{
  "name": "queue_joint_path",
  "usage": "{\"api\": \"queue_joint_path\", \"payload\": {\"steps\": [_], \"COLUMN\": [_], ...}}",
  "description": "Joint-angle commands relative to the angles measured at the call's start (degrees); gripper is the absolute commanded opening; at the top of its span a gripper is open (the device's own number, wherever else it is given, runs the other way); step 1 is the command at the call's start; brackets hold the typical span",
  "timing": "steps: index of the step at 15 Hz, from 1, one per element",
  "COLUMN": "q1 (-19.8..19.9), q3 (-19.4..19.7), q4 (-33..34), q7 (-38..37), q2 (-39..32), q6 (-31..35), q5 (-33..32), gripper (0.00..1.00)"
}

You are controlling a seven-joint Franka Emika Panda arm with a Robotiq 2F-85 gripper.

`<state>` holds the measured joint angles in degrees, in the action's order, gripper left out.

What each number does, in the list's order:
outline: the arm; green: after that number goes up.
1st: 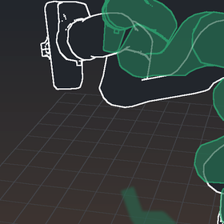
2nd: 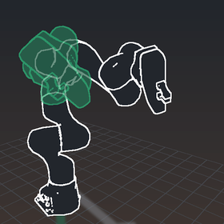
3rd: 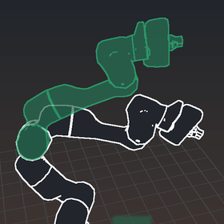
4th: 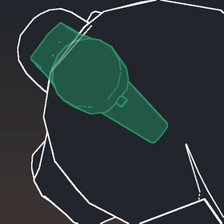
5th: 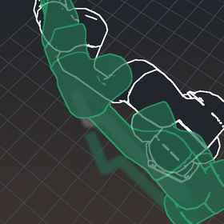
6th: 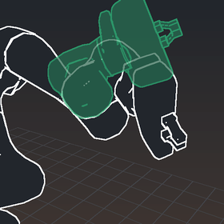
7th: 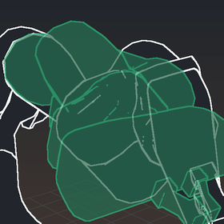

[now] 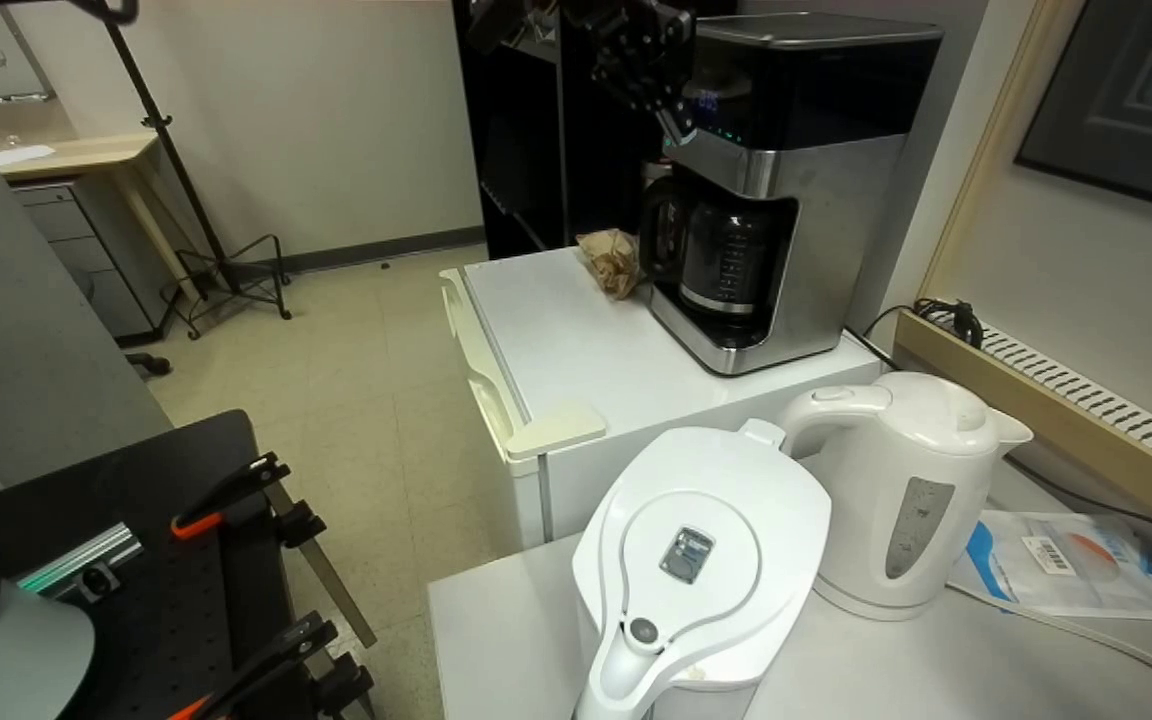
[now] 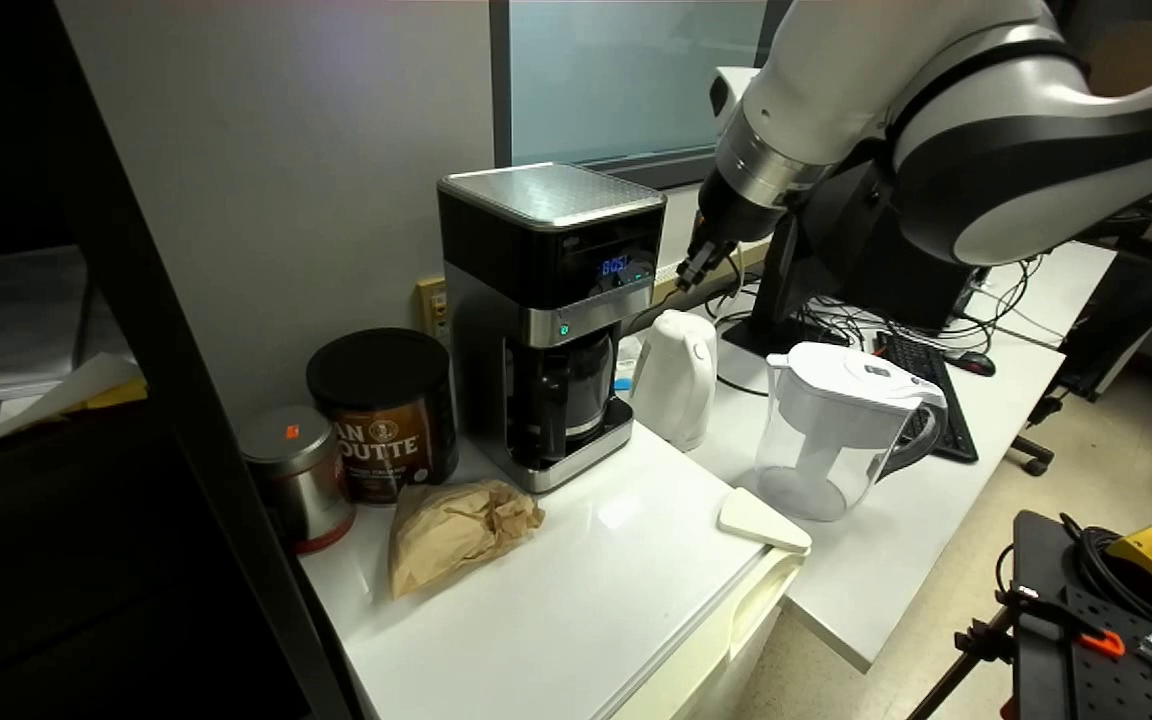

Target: Press a button on the coffee maker

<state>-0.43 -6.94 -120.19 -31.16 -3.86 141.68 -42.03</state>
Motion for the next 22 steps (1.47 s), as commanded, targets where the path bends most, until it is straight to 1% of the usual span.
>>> {"api": "queue_joint_path", "payload": {"steps": [1,6,12,22], "q1": [-1.8,-3.3,-4.9,-5.9], "q3": [2.4,4.1,5.4,6.3], "q4": [4.5,7.1,9.0,10.2], "q7": [0.0,0.6,0.9,0.9], "q2": [-4.1,-7.2,-9.5,-10.7], "q6": [2.4,4.5,5.1,5.3], "q5": [-0.5,0.1,0.2,0.1], "gripper": [0.03,0.03,0.03,0.03]}}
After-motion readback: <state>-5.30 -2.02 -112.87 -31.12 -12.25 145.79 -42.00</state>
